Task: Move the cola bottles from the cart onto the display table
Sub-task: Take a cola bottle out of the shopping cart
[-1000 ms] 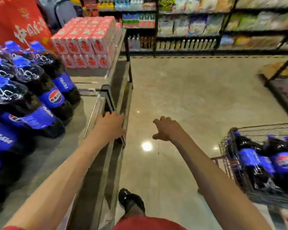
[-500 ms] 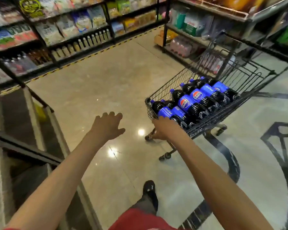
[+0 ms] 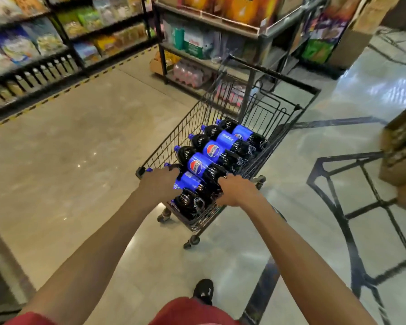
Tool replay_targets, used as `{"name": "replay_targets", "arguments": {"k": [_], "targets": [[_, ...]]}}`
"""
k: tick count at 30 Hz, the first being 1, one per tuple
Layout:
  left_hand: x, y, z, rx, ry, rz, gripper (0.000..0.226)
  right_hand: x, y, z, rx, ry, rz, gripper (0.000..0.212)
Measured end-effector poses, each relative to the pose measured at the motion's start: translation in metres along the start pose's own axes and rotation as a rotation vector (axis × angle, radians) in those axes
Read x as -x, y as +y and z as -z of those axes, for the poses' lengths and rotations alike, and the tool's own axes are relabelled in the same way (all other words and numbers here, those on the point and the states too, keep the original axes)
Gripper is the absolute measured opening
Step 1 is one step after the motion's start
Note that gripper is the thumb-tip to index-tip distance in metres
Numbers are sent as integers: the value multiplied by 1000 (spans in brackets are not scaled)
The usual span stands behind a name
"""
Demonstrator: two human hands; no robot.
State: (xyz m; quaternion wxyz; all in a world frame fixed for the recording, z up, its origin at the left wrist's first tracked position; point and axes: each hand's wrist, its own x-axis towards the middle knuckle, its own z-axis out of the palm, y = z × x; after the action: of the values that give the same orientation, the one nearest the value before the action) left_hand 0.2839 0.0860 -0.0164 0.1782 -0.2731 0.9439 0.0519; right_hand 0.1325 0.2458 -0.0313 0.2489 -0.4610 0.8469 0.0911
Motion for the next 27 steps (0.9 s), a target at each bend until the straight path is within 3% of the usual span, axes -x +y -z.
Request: {"name": "replay_targets", "arguments": {"k": [6,11,17,21,27], "targets": [[-57,26,23,-63,29,-52,40,-36,38,12,-18,-40,11,65],[-100,40,17,-56,13,-23,43,-68,64,17,-39,-31,44,64],[-144,57,8,-22,-64,106,43,-114,102,27,-16,-63,120,60],[-170,70,6,81,-118,225,50,-144,122,40,15,-106,198,60],[-188,82,-4,227,-161,373,43,-178,141,41,66,-182,324,58]]}}
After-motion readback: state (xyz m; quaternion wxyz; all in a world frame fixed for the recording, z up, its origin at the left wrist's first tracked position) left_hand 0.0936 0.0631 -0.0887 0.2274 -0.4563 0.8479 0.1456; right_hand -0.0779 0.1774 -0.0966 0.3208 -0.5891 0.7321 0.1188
